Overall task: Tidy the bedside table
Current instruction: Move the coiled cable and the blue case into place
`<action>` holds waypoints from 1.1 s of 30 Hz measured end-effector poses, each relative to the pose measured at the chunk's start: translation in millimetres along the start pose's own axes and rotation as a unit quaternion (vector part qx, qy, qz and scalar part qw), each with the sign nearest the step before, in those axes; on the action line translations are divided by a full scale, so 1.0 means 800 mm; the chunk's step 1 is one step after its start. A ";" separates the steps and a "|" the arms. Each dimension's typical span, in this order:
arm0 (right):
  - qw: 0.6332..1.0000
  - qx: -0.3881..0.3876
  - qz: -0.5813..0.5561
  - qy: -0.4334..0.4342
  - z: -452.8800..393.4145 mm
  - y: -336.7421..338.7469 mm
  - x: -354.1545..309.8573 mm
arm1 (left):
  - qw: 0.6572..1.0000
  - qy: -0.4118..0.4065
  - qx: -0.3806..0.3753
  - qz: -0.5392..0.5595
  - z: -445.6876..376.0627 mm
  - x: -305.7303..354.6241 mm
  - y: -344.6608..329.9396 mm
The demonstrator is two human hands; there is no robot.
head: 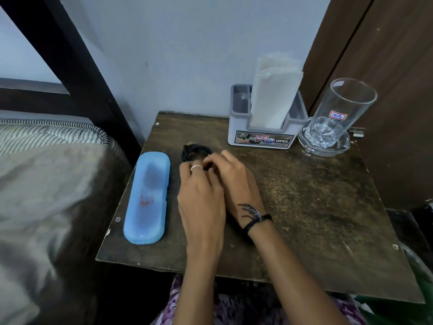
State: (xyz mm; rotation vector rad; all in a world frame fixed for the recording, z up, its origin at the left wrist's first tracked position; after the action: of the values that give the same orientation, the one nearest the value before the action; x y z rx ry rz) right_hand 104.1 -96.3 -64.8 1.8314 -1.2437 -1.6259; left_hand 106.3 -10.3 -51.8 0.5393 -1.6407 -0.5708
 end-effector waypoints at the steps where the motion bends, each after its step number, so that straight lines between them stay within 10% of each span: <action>1: 1.000 0.010 0.008 -0.005 -0.005 0.000 0.004 | 1.000 -0.018 0.002 0.003 -0.009 0.000 -0.004; 17: 0.995 -0.005 0.081 -0.061 -0.044 -0.013 0.025 | 0.979 -0.116 -0.134 0.105 -0.089 -0.013 -0.066; 23: 0.990 0.003 -0.136 -0.030 -0.030 -0.003 0.000 | 0.990 -0.104 -0.055 0.073 -0.059 0.016 0.016; 28: 0.966 -0.128 -0.214 0.069 0.005 -0.019 -0.069 | 0.997 -0.049 0.038 -0.051 -0.049 -0.010 0.111; 33: 0.977 -0.164 -0.030 0.134 0.040 -0.048 -0.095 | 0.991 0.100 -0.077 -0.052 -0.059 -0.083 0.126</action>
State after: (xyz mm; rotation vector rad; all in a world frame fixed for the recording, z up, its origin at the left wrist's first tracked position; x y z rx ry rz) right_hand 92.7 -6.1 -57.8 1.8143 -0.7620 -1.4517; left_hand 159.1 106.9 -31.9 0.5510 -1.3728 -0.6917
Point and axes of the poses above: each hand's wrist, its own z-axis away from the middle knuckle, its own y-axis out of the back of the hand, x = y × z, the point moved 6 cm from there along -z, towards the middle knuckle
